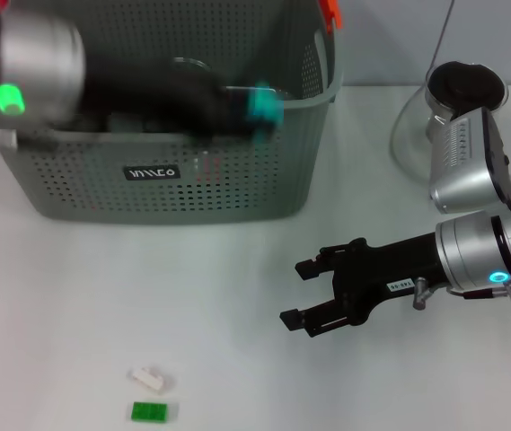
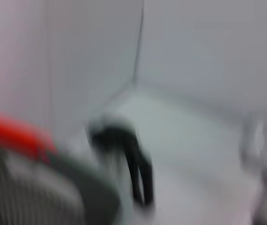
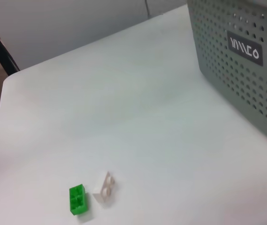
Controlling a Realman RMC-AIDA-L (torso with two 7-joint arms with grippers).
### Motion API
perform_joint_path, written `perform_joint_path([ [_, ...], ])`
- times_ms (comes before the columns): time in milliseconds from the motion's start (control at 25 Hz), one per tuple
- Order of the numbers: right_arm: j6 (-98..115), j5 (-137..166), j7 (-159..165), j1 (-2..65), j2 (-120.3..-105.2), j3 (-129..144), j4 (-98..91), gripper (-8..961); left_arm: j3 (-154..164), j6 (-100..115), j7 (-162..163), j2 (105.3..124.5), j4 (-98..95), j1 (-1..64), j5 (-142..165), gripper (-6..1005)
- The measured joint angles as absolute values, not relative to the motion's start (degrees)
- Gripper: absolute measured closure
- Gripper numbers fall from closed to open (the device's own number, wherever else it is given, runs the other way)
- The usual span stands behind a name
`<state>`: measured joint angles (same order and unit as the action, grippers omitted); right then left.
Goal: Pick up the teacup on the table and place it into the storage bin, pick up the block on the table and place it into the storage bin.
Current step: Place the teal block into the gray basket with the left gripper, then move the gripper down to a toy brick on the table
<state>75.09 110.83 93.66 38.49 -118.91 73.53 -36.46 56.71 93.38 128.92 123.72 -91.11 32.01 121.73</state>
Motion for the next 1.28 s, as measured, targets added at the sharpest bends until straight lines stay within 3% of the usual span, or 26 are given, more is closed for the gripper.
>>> perform_joint_path([
  [80,75.3,110.8,93.7,38.5,-118.92,73.6,-36.7,70,52.9,91.0,129.9,123.06,-89.7,34.7,120.1,584],
  [320,75.4,110.8,93.7,38.8,-118.92,73.9,-36.8,69,51.8,76.1,133.9,118.21,-73.3,43.8,125.5,579],
  [440,75.6,110.8,93.7,38.9,-118.99,74.0,-36.8,69,51.9,69.9,133.6,117.24,-66.4,45.9,125.8,576],
  [560,76.0,110.8,93.7,38.9,-118.98,73.9,-36.8,70,52.5,68.8,133.5,117.29,-66.6,45.8,126.0,574],
  [760,76.2,110.8,93.7,38.7,-118.91,73.8,-36.9,71,51.9,72.8,132.2,117.49,-72.5,43.6,123.7,369],
  [1040,76.2,110.8,93.8,38.7,-118.92,73.7,-36.9,71,52.1,101.3,121.9,118.57,-86.5,35.4,111.5,109],
  [1280,75.8,110.8,93.8,38.8,-118.91,73.6,-36.7,71,58.5,109.7,120.6,120.79,-91.7,28.0,121.6,63],
])
